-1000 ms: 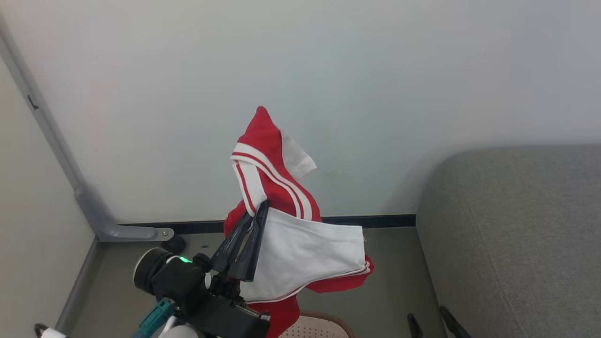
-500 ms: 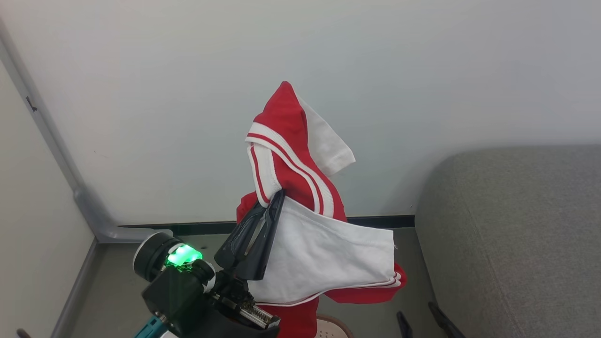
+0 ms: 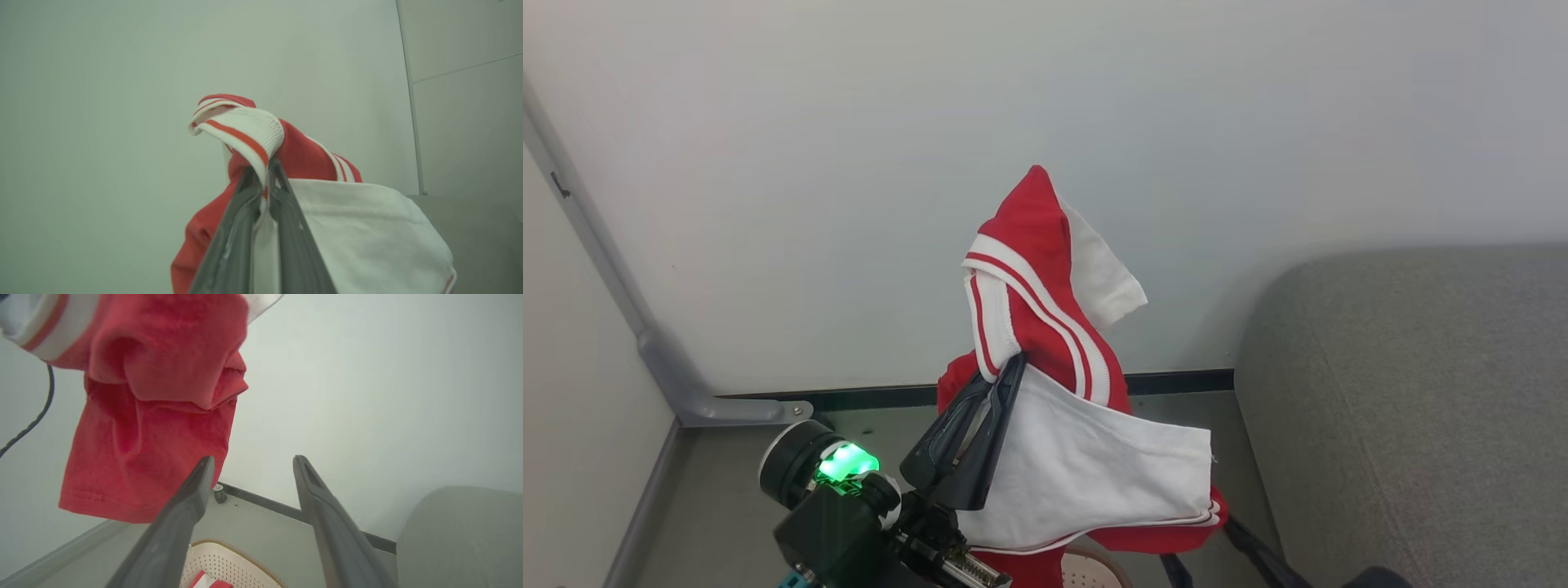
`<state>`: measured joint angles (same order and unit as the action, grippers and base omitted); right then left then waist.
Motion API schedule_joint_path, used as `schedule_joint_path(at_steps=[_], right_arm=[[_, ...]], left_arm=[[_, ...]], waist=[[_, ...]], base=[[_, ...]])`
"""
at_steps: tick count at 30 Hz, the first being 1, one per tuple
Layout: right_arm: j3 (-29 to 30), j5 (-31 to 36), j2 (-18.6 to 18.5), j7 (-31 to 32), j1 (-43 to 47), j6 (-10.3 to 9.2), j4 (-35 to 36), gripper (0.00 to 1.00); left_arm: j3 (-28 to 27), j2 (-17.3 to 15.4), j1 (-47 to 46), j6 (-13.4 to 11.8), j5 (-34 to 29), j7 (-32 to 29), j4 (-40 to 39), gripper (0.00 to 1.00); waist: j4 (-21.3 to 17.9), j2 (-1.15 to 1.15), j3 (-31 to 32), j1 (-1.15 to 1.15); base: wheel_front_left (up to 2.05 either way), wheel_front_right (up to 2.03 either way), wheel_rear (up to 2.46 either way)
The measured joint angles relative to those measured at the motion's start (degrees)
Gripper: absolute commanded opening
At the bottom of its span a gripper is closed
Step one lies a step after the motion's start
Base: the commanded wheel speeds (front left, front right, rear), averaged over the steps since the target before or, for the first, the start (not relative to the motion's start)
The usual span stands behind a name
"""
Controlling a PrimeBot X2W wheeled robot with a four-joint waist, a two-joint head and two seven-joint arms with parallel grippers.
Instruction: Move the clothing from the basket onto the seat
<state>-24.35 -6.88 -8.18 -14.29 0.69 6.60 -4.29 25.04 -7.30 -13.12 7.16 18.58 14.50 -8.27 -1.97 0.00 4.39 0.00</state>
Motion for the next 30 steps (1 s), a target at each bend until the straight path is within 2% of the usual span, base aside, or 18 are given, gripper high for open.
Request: schedule_joint_path(at_steps=[6, 10, 20, 30], right_arm=[[-5.0, 3.2, -4.9, 0.0, 0.0, 0.47, 4.8, 1.0], [-6.5, 3.4, -6.6, 0.0, -0.2, 0.48, 8.2, 1.0], [-8.5, 3.4, -6.7, 0.0, -2.1, 0.47, 12.3, 1.0], [-7.2, 4.2, -5.0, -0.4, -5.4, 0.38, 10.8, 1.0]], left_arm=[[-0.6, -0.2, 0.4, 0.0, 0.1, 0.0, 0.1, 0.0], [-0.6, -0.2, 0.4, 0.0, 0.1, 0.0, 0.4, 0.0], [-0.1, -0.1, 0.4, 0.0, 1.5, 0.0, 0.9, 0.0], [1.4, 0.0, 0.0, 0.0, 2.0, 0.0, 1.5, 0.0]], waist=[[-1.0, 0.0, -0.6, 0.0], [-1.5, 0.0, -1.0, 0.0], [-1.7, 0.0, -1.4, 0.0], [-1.4, 0.0, -1.7, 0.0]], base=[[0.0, 0.0, 0.0], [0.0, 0.0, 0.0], [0.0, 0.0, 0.0], [0.0, 0.0, 0.0]])
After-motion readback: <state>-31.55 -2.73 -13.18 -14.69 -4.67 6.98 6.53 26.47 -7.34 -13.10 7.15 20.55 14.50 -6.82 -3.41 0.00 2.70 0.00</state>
